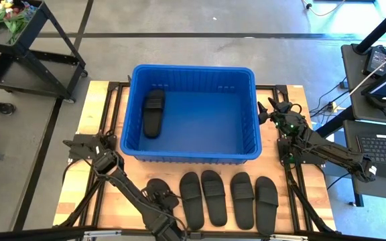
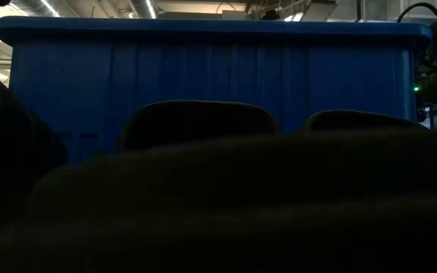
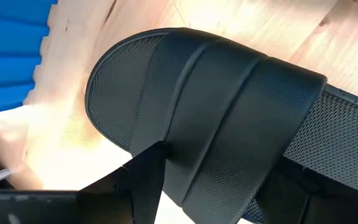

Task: Pick and place slides into bin
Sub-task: Put the black slide into the blue bin

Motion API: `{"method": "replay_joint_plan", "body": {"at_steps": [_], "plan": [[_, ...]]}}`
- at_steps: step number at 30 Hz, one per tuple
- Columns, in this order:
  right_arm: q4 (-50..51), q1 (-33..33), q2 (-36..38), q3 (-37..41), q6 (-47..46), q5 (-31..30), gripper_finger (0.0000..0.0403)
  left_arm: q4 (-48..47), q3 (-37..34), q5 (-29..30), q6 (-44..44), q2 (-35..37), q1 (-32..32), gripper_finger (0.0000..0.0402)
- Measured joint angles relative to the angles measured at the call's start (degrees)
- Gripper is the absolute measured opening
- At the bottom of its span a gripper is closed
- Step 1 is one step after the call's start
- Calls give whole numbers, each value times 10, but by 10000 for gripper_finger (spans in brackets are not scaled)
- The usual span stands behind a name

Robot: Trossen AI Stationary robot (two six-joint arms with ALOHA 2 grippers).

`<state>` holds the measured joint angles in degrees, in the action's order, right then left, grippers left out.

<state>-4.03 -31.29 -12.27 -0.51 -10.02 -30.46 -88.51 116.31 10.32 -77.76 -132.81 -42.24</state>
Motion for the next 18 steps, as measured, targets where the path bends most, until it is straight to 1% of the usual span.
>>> {"method": "replay_joint_plan", "body": {"at_steps": [4,9,13,17,18], "plan": [[0,0,0,0,0,0,294,-13,-3,3,1,0,2,185],[0,0,0,0,0,0,294,-15,-4,7,1,0,6,140],[0,0,0,0,0,0,294,-18,-4,9,1,0,11,89],[0,0,0,0,0,0,294,-19,-4,1,-1,0,17,21],[0,0,0,0,0,0,294,-20,-2,-4,-2,0,20,13]]}}
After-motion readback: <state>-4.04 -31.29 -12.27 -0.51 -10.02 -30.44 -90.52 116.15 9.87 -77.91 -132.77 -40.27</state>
